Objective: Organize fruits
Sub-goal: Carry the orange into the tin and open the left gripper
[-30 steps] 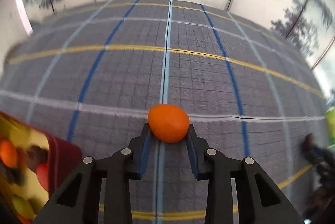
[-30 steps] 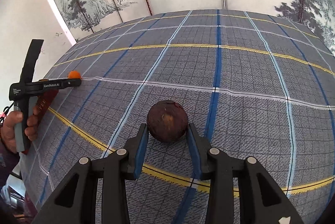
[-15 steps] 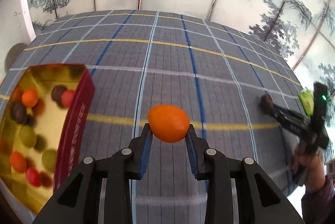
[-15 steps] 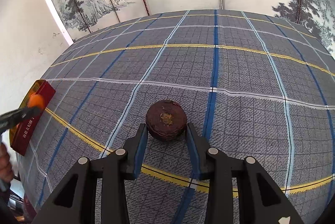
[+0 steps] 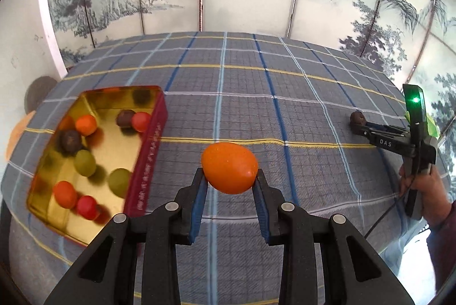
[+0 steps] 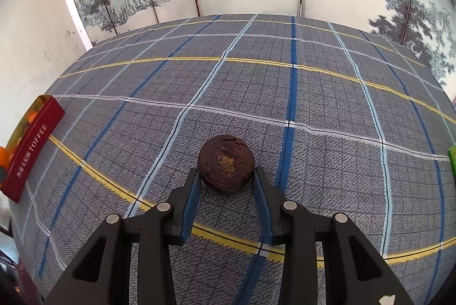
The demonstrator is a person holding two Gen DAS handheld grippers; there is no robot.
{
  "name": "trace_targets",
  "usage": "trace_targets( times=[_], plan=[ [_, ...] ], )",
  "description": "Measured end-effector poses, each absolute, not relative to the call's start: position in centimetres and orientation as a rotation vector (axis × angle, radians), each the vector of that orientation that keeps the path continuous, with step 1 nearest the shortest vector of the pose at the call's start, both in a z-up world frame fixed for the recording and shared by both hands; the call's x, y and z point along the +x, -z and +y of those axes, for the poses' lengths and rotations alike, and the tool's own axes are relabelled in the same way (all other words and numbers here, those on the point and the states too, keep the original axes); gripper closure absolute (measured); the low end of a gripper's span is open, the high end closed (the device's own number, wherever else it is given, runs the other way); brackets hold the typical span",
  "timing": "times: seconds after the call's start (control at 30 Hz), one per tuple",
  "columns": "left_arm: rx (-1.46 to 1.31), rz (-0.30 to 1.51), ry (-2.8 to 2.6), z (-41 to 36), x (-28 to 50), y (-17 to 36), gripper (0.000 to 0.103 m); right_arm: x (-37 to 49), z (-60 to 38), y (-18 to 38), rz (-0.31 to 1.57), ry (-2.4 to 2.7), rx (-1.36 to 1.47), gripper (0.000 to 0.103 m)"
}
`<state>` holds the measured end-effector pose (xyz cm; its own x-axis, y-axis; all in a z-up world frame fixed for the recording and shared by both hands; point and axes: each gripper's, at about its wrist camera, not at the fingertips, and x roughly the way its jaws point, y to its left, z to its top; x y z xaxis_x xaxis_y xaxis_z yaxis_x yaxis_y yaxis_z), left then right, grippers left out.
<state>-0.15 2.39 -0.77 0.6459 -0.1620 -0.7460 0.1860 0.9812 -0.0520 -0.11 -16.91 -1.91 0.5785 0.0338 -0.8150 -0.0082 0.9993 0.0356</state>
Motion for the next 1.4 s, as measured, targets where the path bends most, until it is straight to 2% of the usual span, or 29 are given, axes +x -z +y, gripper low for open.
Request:
trace_targets(
  times=[0.77, 1.4],
  plan=[
    [0.041, 0.793, 0.077, 7.7, -1.8, 0.5, 0.070, 0.0, -16.2, 2.0, 0.961, 0.000, -0.033, 0.068],
    [-0.054, 0.847, -0.134, 18.4, 1.4, 2.4, 0.070, 0.0, -16.0, 2.0, 0.962, -0.002, -0.038, 0.066]
  ],
)
